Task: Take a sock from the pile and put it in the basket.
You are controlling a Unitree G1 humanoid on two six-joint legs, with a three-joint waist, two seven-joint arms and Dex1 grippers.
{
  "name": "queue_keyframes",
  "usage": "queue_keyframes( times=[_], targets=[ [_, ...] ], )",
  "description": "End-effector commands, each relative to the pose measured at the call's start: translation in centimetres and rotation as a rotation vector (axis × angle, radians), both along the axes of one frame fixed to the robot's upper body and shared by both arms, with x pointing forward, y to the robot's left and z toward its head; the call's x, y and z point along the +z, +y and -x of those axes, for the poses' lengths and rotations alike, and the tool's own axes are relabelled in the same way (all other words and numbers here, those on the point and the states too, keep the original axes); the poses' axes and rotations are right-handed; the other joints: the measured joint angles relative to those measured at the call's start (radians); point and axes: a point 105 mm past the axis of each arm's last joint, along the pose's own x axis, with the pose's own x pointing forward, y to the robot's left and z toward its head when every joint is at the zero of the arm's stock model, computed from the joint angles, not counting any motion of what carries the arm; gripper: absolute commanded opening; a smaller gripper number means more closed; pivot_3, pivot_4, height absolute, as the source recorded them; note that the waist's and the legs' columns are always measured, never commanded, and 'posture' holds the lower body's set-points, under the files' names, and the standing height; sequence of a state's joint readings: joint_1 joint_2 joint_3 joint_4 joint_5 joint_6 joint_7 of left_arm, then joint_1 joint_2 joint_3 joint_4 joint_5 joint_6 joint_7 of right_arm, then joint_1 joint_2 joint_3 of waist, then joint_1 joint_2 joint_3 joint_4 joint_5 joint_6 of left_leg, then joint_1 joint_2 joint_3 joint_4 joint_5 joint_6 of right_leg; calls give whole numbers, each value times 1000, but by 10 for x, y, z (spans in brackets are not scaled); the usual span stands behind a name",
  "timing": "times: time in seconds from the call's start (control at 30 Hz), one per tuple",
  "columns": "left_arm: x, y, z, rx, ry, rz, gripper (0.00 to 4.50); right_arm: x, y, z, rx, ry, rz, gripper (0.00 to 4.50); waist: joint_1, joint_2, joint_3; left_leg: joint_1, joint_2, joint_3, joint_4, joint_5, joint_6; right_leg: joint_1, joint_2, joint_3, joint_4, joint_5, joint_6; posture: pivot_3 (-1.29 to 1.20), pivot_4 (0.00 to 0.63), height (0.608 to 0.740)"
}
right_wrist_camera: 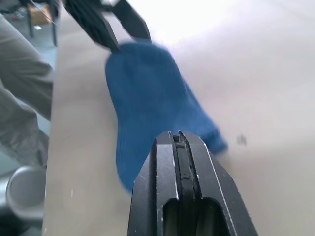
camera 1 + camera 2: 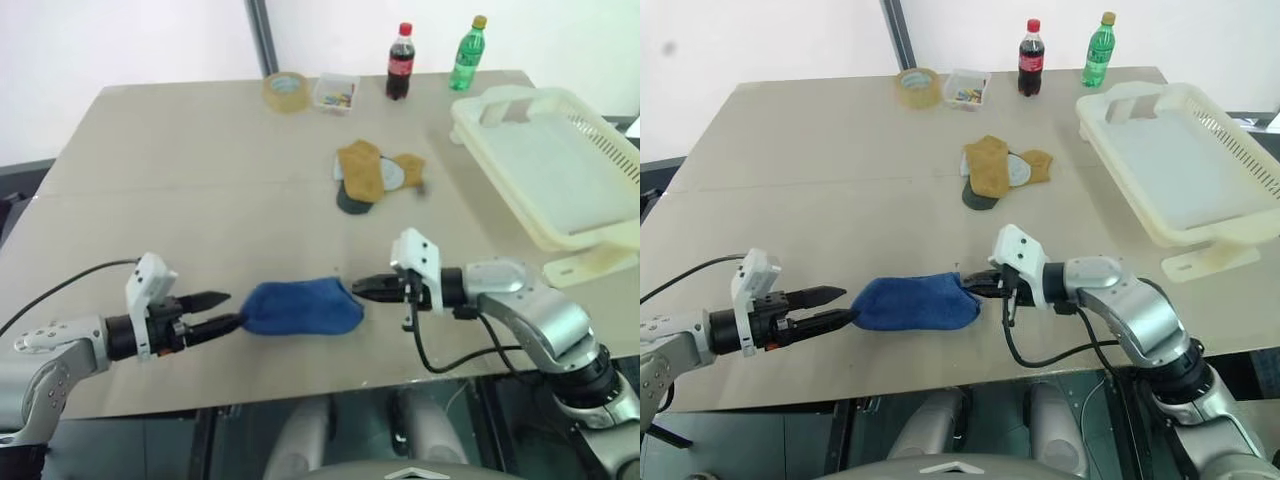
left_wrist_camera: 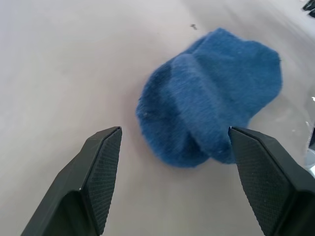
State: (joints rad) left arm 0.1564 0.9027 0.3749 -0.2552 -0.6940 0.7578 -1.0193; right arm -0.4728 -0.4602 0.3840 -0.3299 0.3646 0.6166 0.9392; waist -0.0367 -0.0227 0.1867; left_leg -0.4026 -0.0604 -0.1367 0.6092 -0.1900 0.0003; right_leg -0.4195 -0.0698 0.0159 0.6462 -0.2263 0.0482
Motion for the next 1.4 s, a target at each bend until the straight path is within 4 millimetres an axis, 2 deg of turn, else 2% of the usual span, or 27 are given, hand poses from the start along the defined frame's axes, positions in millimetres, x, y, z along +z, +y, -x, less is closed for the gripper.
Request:
queue_keyframes(
  times=[0.03,0.17,0.3,0.37,0.47,0.63,0.87,1.17,1.4],
  targets=[
    [-10,-11,-2,-15,23,2,3684,-14,22,-6,113,-17,-4,42,-1,0,0,0,0,0,0,0,0,0,0,0,0,0,0,0,150,740],
    [-18,-17,-7,-13,41,-26,3684,-40,29,-14,169,-61,80,42,6,0,0,0,-1,0,0,0,0,0,1,0,0,5,0,0,150,740],
    [-22,-15,-5,-9,70,-52,3684,-72,23,-21,172,-71,210,42,5,1,-1,1,-2,1,0,0,0,1,3,1,0,5,0,0,150,740],
    [-26,-11,-2,2,92,-68,3684,-79,22,-23,153,-61,221,42,2,2,-3,5,-1,1,-1,0,0,4,3,2,0,4,1,0,150,740],
    [-33,-8,2,-5,130,-96,3684,-82,22,-24,147,-57,215,42,-2,6,-8,7,1,1,-1,0,0,6,3,1,0,0,0,0,150,740],
    [-32,-23,5,-49,168,-29,3684,-81,24,-22,140,-54,200,42,-2,10,-11,8,1,1,-1,0,0,6,4,2,1,0,0,0,150,740],
    [6,-59,4,-161,136,239,3684,-81,22,-22,127,-55,200,42,-1,9,-12,8,1,1,-1,0,0,6,6,2,1,0,0,0,150,740],
    [34,-96,-3,-291,49,333,3684,-78,19,-25,102,-49,191,42,1,9,-13,8,1,1,-1,0,0,6,6,2,1,0,0,0,150,740],
    [16,-130,-12,-357,92,333,3684,-79,21,-24,97,-40,183,42,2,9,-13,8,0,2,0,0,0,7,7,2,1,1,1,0,150,740]
  ],
)
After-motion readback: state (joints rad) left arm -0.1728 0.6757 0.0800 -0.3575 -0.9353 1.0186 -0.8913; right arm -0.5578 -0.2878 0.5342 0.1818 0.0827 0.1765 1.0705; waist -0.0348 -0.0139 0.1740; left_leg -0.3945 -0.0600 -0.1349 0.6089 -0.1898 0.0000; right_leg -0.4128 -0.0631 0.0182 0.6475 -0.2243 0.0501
